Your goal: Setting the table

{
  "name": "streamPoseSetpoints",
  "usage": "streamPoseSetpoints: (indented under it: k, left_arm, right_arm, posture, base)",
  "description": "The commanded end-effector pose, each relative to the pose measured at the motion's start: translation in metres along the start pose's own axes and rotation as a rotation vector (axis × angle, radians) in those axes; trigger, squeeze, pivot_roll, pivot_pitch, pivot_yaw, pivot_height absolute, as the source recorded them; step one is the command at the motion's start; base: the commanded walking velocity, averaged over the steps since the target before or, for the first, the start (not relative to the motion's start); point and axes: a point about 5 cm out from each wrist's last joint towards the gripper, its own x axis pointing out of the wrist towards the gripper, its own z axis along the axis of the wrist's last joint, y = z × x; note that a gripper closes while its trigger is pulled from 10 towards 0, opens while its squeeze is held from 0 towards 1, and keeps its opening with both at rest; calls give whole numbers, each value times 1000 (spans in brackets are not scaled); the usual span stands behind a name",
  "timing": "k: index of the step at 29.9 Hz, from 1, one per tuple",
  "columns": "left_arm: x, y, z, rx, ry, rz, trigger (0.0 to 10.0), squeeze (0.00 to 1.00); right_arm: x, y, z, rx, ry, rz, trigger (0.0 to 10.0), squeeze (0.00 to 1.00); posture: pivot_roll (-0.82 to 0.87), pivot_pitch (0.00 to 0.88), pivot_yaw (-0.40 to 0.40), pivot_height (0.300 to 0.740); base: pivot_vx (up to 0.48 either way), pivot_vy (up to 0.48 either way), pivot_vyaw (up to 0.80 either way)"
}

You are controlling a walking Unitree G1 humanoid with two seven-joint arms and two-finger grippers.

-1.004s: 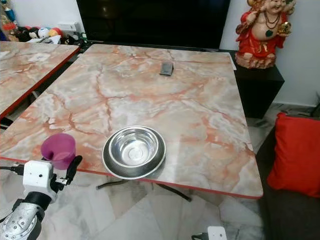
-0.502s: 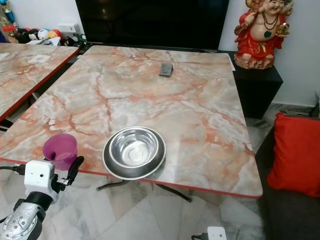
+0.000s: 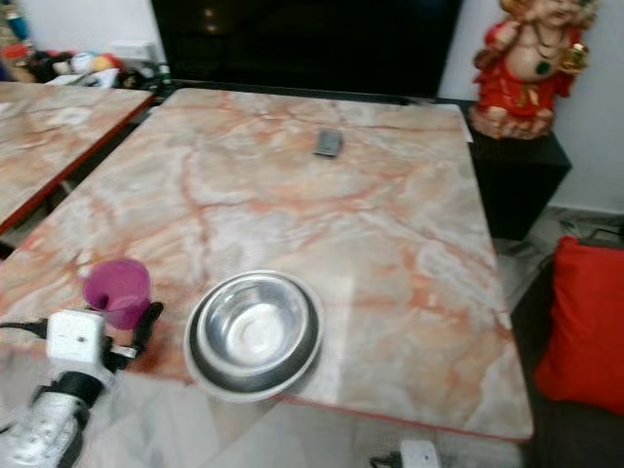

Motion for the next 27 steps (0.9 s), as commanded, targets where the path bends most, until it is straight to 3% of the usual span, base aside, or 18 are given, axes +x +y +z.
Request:
streamPoseSetpoints:
  k: [1,10,11,13,14,16,24,27]
  left_arm:
    - [0,10,7,15,-19,24,10000,0]
    - [12,15,24,-24,-61,30,10000,0]
    - [17,11,20,-54,-8,-43,10000,0]
    - [19,10,19,-56,9,-65,10000,0]
    - [27,12,19,-81,24,-81,10000,0]
    - [34,18,18,-50,35,-63,10000,0]
    - [43,19,18,-28,48,-79,10000,0]
    - [45,15,1,-7,126,-112,10000,0]
  right_arm:
    - [0,9,2,3,-4,23,10000,0]
    - [0,10,2,2,-4,24,10000,0]
    - [0,10,2,3,-5,23,10000,0]
    - [0,10,2,3,-5,23,10000,0]
    - [0,10,2,2,-6,22,10000,0]
    - [0,10,2,5,-7,20,10000,0]
    - [0,9,2,5,-7,16,10000,0]
    - [0,9,3,-5,-5,23,10000,0]
  posture:
    - [32,98,-6,740]
    - [34,101,-5,740]
    - [34,101,-5,740]
    - [36,103,-8,740]
    - [32,104,-7,740]
    - [32,104,-7,740]
    - [28,104,-8,740]
    - [32,104,-11,740]
  base:
    - [0,0,0]
    - [0,0,0]
    - [0,0,0]
    - [0,0,0]
    - [0,0,0]
    - [0,0,0]
    - [0,0,0]
    - [0,0,0]
